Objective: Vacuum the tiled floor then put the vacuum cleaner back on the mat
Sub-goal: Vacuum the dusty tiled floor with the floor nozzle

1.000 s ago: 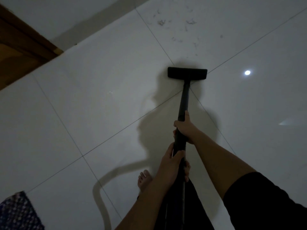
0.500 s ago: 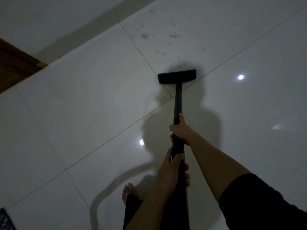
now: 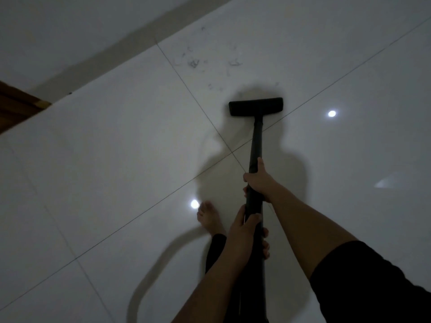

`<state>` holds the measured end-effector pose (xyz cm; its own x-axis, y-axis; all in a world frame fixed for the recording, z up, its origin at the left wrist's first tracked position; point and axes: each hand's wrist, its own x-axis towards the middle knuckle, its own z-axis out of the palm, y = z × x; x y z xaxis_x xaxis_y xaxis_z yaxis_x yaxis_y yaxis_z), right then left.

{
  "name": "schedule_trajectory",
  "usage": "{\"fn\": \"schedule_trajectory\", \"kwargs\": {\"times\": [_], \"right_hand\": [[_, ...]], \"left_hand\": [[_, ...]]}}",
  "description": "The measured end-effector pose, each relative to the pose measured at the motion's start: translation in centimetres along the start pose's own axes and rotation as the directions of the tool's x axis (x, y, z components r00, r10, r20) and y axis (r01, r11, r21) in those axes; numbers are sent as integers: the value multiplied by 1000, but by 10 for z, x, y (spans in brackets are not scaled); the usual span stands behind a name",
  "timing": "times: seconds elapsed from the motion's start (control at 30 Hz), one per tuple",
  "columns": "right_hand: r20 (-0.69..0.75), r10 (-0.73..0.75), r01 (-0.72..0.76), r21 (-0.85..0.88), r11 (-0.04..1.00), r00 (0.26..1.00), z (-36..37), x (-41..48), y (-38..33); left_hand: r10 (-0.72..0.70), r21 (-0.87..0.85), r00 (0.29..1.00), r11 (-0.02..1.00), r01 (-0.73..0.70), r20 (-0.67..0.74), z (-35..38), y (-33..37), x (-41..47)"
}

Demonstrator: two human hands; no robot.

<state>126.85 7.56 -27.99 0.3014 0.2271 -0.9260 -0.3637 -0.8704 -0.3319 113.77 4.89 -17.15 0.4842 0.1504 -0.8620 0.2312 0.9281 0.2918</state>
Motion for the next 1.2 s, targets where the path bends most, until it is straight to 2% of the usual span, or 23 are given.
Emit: {"fn": "schedule_trajectory", "kwargs": {"times": [0.3, 0.67, 0.97, 1.13, 1.2], "right_hand": [[-34, 38, -38, 20, 999, 999, -18, 17, -50], [-54, 21, -24, -55, 998, 998, -3, 36, -91], [-28, -2, -1, -84, 996, 1000, -10, 29, -86], [16, 5, -3, -123, 992, 1000, -12, 11, -63], [35, 14, -10, -124, 992, 999, -13, 3, -45]], "left_hand": [[-47, -3, 998, 999, 47, 36, 15, 48, 27], [-38, -50, 998, 998, 40, 49, -6, 87, 45], [-8, -63, 999, 998, 10, 34, 7, 77, 40], [77, 13, 995, 997, -77, -66, 23, 54, 21], [67, -28, 994, 997, -69, -82, 27, 37, 10]]}}
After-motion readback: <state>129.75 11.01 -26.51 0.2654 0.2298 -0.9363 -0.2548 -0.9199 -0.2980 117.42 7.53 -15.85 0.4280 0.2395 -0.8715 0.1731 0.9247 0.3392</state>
